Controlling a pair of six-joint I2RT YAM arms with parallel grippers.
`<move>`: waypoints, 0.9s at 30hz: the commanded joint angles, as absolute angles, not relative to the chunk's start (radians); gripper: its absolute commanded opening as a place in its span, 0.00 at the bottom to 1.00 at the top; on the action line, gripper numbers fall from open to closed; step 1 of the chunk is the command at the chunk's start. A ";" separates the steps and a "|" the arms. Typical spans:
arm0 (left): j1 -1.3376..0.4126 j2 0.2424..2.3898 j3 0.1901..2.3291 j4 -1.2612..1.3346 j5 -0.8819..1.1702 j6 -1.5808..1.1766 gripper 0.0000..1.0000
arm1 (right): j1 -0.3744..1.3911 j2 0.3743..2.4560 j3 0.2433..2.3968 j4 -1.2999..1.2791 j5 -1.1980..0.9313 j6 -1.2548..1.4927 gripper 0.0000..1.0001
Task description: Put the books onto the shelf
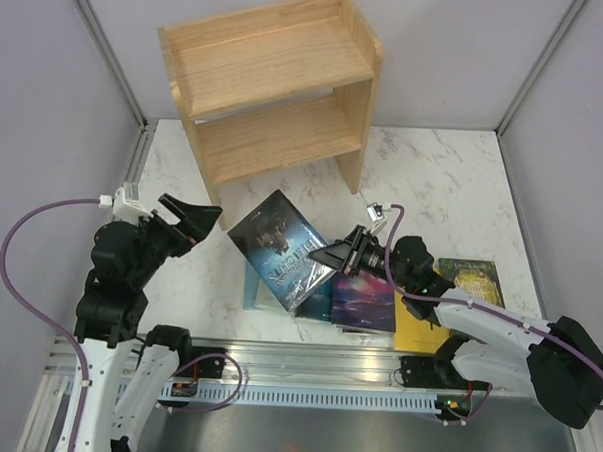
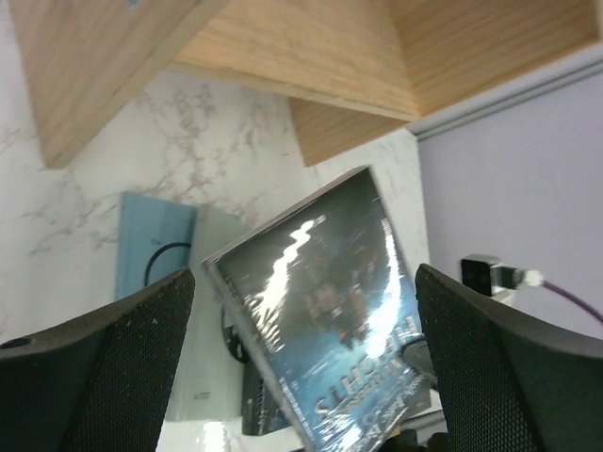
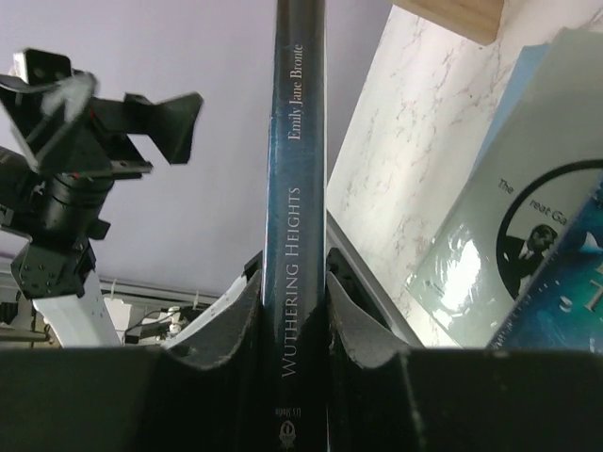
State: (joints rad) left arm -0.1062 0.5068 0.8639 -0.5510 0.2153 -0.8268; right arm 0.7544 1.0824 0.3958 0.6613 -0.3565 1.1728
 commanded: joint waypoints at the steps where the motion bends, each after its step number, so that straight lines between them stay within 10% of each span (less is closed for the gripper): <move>1: -0.101 0.515 0.900 -0.756 0.074 -0.727 1.00 | 0.739 1.080 0.580 0.744 -0.354 1.161 0.00; 27: -0.103 0.334 0.856 -0.864 0.201 -0.730 1.00 | 0.612 1.769 1.301 0.829 -0.221 1.350 0.00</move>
